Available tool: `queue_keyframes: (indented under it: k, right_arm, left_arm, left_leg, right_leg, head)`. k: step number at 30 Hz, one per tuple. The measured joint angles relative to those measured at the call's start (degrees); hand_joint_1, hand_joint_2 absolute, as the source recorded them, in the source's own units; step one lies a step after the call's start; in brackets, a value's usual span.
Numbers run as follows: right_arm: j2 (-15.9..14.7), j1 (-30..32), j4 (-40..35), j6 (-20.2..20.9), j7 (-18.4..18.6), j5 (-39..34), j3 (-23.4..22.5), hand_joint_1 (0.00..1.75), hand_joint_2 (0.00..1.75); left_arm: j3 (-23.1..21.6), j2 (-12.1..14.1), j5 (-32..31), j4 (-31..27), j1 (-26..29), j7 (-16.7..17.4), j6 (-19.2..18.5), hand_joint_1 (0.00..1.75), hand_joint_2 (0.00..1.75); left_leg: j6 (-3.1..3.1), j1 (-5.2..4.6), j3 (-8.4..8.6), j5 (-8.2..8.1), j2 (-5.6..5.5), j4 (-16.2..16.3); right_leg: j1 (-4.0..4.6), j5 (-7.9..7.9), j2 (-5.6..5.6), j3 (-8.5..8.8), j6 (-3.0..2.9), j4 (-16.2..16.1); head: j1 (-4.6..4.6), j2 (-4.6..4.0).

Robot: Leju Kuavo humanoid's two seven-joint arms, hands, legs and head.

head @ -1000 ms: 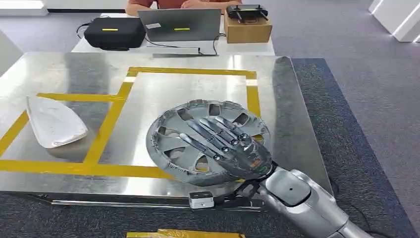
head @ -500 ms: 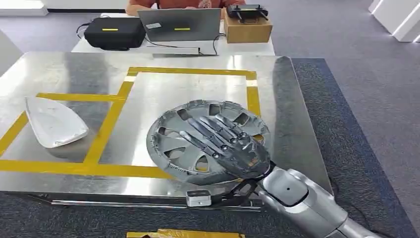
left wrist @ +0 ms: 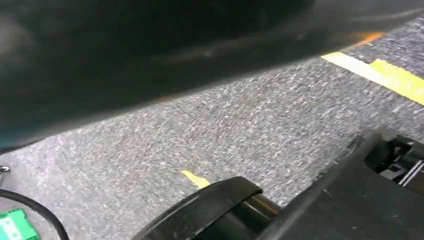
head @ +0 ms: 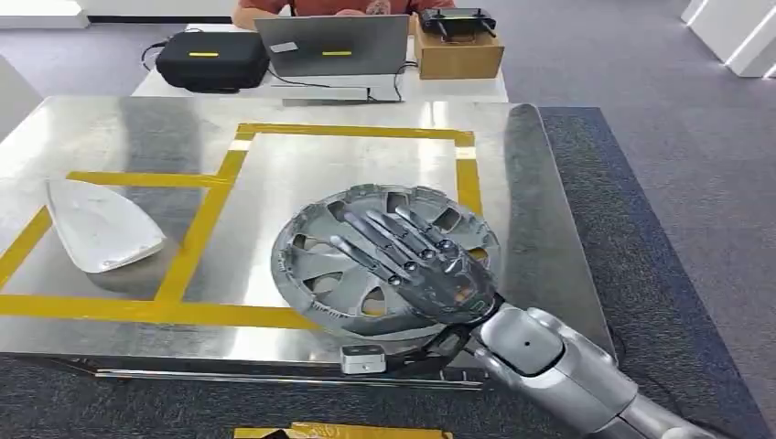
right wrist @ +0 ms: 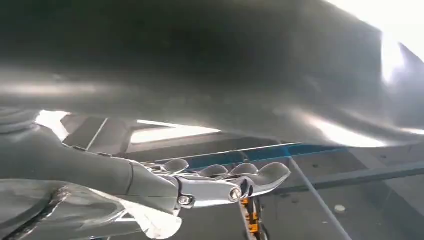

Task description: Take the parts from the cabinet and place them on the table.

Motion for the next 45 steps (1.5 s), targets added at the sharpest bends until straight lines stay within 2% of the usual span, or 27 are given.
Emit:
queue_keyframes:
  k: [6, 8, 10, 13, 14, 15, 16, 18, 19, 20, 23, 24, 25, 28, 29, 30, 32, 33, 34, 35, 37, 39, 40, 41, 43, 44, 45]
  right_arm:
    - [-0.5, -0.2, 0.1, 0.0, 0.8, 0.0, 0.5, 0.00, 0.00]
    - [-0.6, -0.3, 0.1, 0.0, 0.8, 0.0, 0.6, 0.00, 0.00]
    - [-1.0, -0.5, 0.1, -0.1, 0.9, 0.0, 0.8, 0.00, 0.00]
    - [-1.5, -0.6, 0.1, -0.1, 0.9, 0.0, 1.0, 0.00, 0.00]
    - [-1.5, -0.5, 0.1, -0.1, 0.9, 0.0, 1.1, 0.00, 0.00]
    - [-1.6, -0.5, 0.2, -0.1, 0.9, 0.0, 1.2, 0.00, 0.00]
    - [-1.7, -0.5, 0.2, -0.1, 0.9, 0.0, 1.3, 0.00, 0.00]
    - [-1.8, -0.6, 0.3, -0.1, 0.9, 0.0, 1.3, 0.00, 0.00]
    - [-1.8, -0.7, 0.3, -0.1, 0.9, 0.0, 1.3, 0.00, 0.00]
    - [-1.8, -0.7, 0.3, -0.1, 0.9, 0.0, 1.4, 0.00, 0.00]
    - [-1.9, -0.7, 0.4, -0.1, 0.9, 0.0, 1.5, 0.00, 0.00]
    - [-1.9, -0.8, 0.4, -0.1, 0.9, 0.0, 1.5, 0.00, 0.00]
    - [-1.9, -0.9, 0.4, -0.1, 0.9, 0.0, 1.5, 0.00, 0.00]
    - [-1.9, -0.9, 0.6, -0.1, 1.1, 0.0, 1.6, 0.00, 0.00]
    - [-1.9, -0.9, 0.7, -0.1, 1.2, 0.0, 1.6, 0.00, 0.00]
    - [-1.9, -0.9, 0.8, -0.1, 1.3, 0.0, 1.6, 0.00, 0.00]
    - [-1.9, -0.9, 1.0, -0.1, 1.7, 0.0, 1.7, 0.00, 0.00]
    - [-1.9, -1.0, 1.0, -0.1, 1.8, 0.0, 1.7, 0.00, 0.00]
    - [-1.9, -1.1, 1.0, -0.1, 2.0, 0.0, 1.8, 0.00, 0.00]
    - [-1.9, -1.3, 1.0, -0.1, 2.2, 0.0, 1.8, 0.00, 0.00]
    - [-1.9, -1.7, 1.2, -0.1, 2.7, 0.0, 2.0, 0.00, 0.00]
    - [-1.9, -1.8, 1.3, -0.1, 3.0, 0.0, 2.1, 0.00, 0.00]
    - [-2.2, -1.8, 1.4, -0.1, 3.2, 0.0, 2.1, 0.00, 0.00]
    - [-2.3, -2.0, 1.5, -0.1, 3.3, 0.0, 2.2, 0.00, 0.00]
    - [-2.4, -2.1, 1.8, -0.1, 3.9, 0.0, 2.4, 0.00, 0.00]
    - [-2.4, -2.1, 2.0, -0.1, 4.1, 0.0, 2.6, 0.00, 0.00]
    - [-2.4, -2.1, 2.1, -0.1, 4.2, 0.0, 2.8, 0.00, 0.00]
  left_arm:
    - [0.0, 0.3, 0.1, 0.0, 0.2, 0.9, 0.3, 0.00, 0.00]
    - [0.0, 0.4, 0.4, 0.0, 0.3, 1.0, 0.5, 0.00, 0.00]
    - [0.0, 0.4, 0.4, 0.0, 0.3, 1.1, 0.7, 0.00, 0.00]
    - [0.0, 0.5, 0.5, 0.0, 0.9, 1.6, 0.9, 0.00, 0.00]
    - [0.0, 0.6, 0.6, 0.0, 1.2, 1.7, 0.9, 0.00, 0.00]
    - [0.0, 0.7, 0.6, 0.0, 1.3, 1.8, 0.9, 0.00, 0.00]
    - [0.0, 0.7, 0.6, 0.0, 1.4, 1.9, 0.9, 0.00, 0.00]
    - [0.0, 0.7, 0.6, 0.0, 1.3, 1.9, 0.9, 0.00, 0.00]
    - [0.1, 0.8, 0.6, 0.0, 1.3, 1.9, 0.9, 0.00, 0.00]
    - [0.0, 0.8, 0.6, 0.0, 1.3, 1.9, 0.9, 0.00, 0.00]
    - [0.1, 0.9, 0.7, 0.0, 1.4, 1.9, 0.9, 0.00, 0.00]
    - [0.1, 0.9, 0.7, 0.0, 1.4, 1.9, 0.9, 0.00, 0.00]
    - [0.1, 1.0, 0.9, 0.0, 1.4, 1.9, 0.9, 0.00, 0.00]
    - [0.1, 1.0, 0.9, 0.0, 1.4, 1.9, 0.9, 0.00, 0.00]
    - [0.1, 1.0, 0.9, 0.0, 1.5, 1.9, 0.9, 0.00, 0.00]
    - [0.1, 1.0, 0.9, 0.0, 1.5, 1.9, 0.9, 0.00, 0.00]
    - [0.1, 1.0, 0.9, 0.0, 1.5, 1.8, 0.9, 0.00, 0.00]
    - [0.1, 1.0, 0.9, 0.0, 1.4, 1.8, 0.9, 0.00, 0.00]
    - [0.1, 1.0, 0.9, 0.0, 1.3, 1.8, 1.0, 0.00, 0.00]
    - [0.1, 1.1, 0.9, 0.0, 1.2, 1.8, 1.0, 0.00, 0.00]
    - [0.1, 1.1, 0.8, 0.0, 1.2, 1.8, 1.0, 0.00, 0.00]
    - [0.1, 0.9, 0.8, 0.0, 1.2, 1.8, 1.0, 0.00, 0.00]
    - [0.1, 1.0, 0.8, 0.0, 1.1, 1.8, 1.0, 0.00, 0.00]
    - [0.1, 1.0, 0.7, 0.0, 1.0, 1.9, 1.0, 0.00, 0.00]
    - [0.1, 0.9, 0.6, 0.0, 1.0, 1.9, 1.0, 0.00, 0.00]
    - [0.1, 0.8, 0.6, 0.0, 1.1, 1.9, 1.0, 0.00, 0.00]
    - [0.1, 0.8, 0.6, 0.0, 1.2, 1.9, 1.0, 0.00, 0.00]
  left_leg:
    - [0.43, -0.11, -0.13, -0.22, 0.00, 0.4]
    - [1.05, 0.03, 0.06, 0.46, 0.09, -0.1]
    - [1.55, 0.60, 0.36, 1.29, 0.70, -1.3]
    - [1.62, 0.63, -0.09, 1.46, 1.37, -1.2]
    - [1.50, 0.65, -0.23, 1.54, 1.62, -1.2]
    - [1.34, 0.73, -0.33, 1.64, 1.80, -1.2]
    - [1.17, 0.86, -0.45, 1.74, 1.85, -1.1]
    - [0.64, 1.24, -0.67, 1.87, 1.90, -0.8]
    - [0.07, 1.05, -0.94, 1.93, 1.86, -0.6]
    - [-0.36, 1.01, -1.14, 2.12, 1.84, -0.5]
    - [-1.49, 1.10, -1.38, 2.87, 1.79, -0.4]
    - [-1.74, 1.24, -1.68, 2.51, 1.75, -0.2]
    - [-2.04, 1.30, -2.24, 0.53, 1.57, 1.1]
    - [-2.52, 1.32, -6.17, -8.06, 1.45, 13.7]
    - [-2.48, 1.32, -6.83, -9.35, 1.44, 17.1]
    - [-2.36, 1.31, -6.24, -9.01, 1.42, 17.4]
    - [-1.65, 1.21, -1.69, -5.56, 1.38, 11.2]
    - [-1.05, 1.03, 2.00, -3.73, 1.24, 5.6]
    - [-0.37, 0.84, 5.21, -3.37, 0.84, 0.6]
    - [-0.28, 0.76, 6.31, -4.16, 0.78, -1.9]
    - [-0.41, 0.40, 5.70, -3.36, 0.76, -1.7]
    - [0.36, 0.62, 5.18, -2.09, 0.91, -2.3]
    - [0.62, 0.80, 4.87, -1.40, 1.33, -2.5]
    - [1.24, 0.82, 3.97, -0.72, 1.33, -2.5]
    - [1.32, 0.71, 2.35, 0.43, 1.46, -2.4]
    - [1.31, 0.70, 1.51, 1.01, 1.56, -2.3]
    - [1.24, 0.70, 0.64, 1.59, 1.65, -2.2]
  right_leg:
    - [-0.07, 0.03, 0.03, 0.06, 0.43, 0.0]
    - [-0.05, 0.50, 0.30, 0.24, 1.01, -0.4]
    - [0.16, -2.16, -1.07, -0.86, 1.28, 1.5]
    - [-0.46, -9.17, -2.33, -5.90, 2.02, 14.9]
    - [-0.61, -9.80, -2.42, -6.75, 2.25, 17.4]
    - [-0.79, -9.02, -2.48, -6.23, 2.43, 17.1]
    - [-1.01, -7.12, -2.61, -4.32, 2.66, 14.1]
    - [-1.46, -2.75, -3.25, 2.35, 3.12, 2.8]
    - [-1.33, -3.84, -3.52, 4.53, 3.53, -0.9]
    - [-0.99, -2.82, -2.90, 4.66, 2.53, -0.4]
    - [-0.90, -2.82, -2.77, 3.85, 1.34, -0.3]
    - [-1.24, -2.31, -2.83, 3.57, 0.55, -0.6]
    - [-1.17, -1.94, -2.84, 3.13, 0.02, -0.6]
    - [-0.87, -0.74, -2.85, 1.47, -0.77, -0.4]
    - [-0.69, -0.30, -2.83, 0.85, -0.82, -0.4]
    - [-0.53, 0.10, -2.80, 0.32, -0.82, -0.4]
    - [-0.22, 0.84, -2.63, -0.67, -0.72, -0.3]
    - [-0.05, 1.24, -2.49, -1.03, -0.64, -0.3]
    - [-0.02, 1.62, -2.46, -1.25, -0.53, -0.3]
    - [0.27, 2.02, -2.43, -1.63, -0.17, -0.2]
    - [-0.14, 2.87, -2.47, -1.64, 0.49, -0.4]
    - [0.02, 3.73, -2.39, -1.85, 1.31, -0.8]
    - [-0.22, 2.00, -2.48, -2.47, 1.41, 0.0]
    - [-0.26, -1.64, -2.53, -3.99, 1.55, 2.9]
    - [-0.44, -7.80, -2.55, -6.28, 1.98, 11.8]
    - [-0.44, -9.27, -2.57, -7.13, 2.18, 15.7]
    - [-0.44, -8.94, -2.57, -7.02, 2.31, 17.8]
  head:
    - [0.00, 0.00]
    - [-0.02, 0.00]
    - [0.22, 0.00]
    - [0.35, 0.00]
    - [0.37, 0.00]
    - [0.35, 0.00]
    - [0.35, 0.00]
    - [0.37, 0.00]
    - [0.41, 0.00]
    - [0.39, 0.00]
    - [0.48, 0.00]
    - [0.40, 0.00]
    - [0.28, 0.00]
    - [0.15, 0.00]
    - [0.18, 0.00]
    - [0.18, 0.00]
    - [0.15, 0.00]
    - [0.18, 0.00]
    - [0.18, 0.00]
    - [0.24, 0.00]
    - [0.02, 0.00]
    - [0.11, 0.00]
    - [0.02, 0.00]
    - [0.35, 0.00]
    - [0.35, 0.00]
    - [0.37, 0.00]
    - [0.37, 0.00]
